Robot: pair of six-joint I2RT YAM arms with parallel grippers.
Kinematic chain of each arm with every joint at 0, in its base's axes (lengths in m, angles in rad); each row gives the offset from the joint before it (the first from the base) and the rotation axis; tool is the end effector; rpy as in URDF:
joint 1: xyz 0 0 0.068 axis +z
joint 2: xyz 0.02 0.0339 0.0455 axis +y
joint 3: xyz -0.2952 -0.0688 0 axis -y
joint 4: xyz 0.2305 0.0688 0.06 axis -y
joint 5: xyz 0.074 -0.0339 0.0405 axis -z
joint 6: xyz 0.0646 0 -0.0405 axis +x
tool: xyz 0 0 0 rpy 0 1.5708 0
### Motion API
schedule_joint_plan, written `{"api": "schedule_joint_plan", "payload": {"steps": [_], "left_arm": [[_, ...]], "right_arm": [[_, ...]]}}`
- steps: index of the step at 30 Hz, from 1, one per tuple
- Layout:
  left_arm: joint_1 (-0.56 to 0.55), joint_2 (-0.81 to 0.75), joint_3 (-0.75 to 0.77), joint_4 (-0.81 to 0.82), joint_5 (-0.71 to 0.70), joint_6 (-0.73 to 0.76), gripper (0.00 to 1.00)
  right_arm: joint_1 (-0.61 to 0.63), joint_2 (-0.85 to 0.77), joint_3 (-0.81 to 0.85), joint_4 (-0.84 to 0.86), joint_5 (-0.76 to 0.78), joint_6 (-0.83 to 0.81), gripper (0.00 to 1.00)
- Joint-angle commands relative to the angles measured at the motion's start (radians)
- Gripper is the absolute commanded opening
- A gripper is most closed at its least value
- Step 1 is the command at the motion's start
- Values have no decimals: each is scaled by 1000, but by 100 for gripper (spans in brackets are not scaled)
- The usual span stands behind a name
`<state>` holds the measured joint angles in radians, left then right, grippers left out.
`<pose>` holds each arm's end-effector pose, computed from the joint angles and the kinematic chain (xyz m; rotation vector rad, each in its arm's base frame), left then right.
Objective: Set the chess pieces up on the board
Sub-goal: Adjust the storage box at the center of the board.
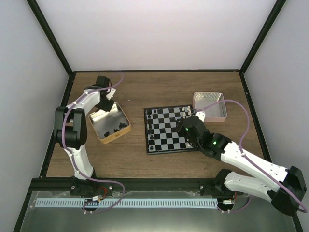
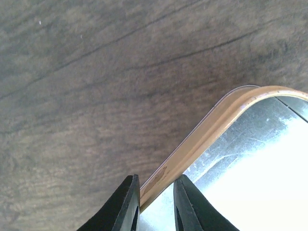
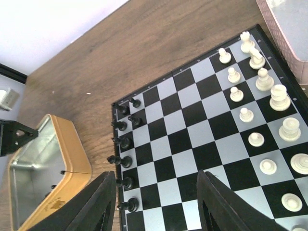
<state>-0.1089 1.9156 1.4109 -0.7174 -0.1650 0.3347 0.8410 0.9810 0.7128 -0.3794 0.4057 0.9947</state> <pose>0.3964 -0.0327 0.2030 0.5762 2.7404 0.2856 0.1526 0.1323 0.2752 0.3951 2.1861 0.5971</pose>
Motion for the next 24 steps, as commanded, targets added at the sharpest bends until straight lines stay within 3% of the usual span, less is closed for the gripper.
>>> {"api": "schedule_joint_plan", "payload": {"steps": [1,8,12,24], "left_arm": [[8,-47,-70,-9,2,-62,22],[36,-40,-75,-29,38,-158,22],[44,-42,-86,-35,-27,-226,5],[51,-119,-150,-83,-41,-488,6]], "right_arm": [[-5,-45,13,9,5,-25,47],[-5,-51,15,14,-8,-28,47],[-5,-57,13,8,-9,-31,47],[-5,-61,7,15,-14,-20,47]]}}
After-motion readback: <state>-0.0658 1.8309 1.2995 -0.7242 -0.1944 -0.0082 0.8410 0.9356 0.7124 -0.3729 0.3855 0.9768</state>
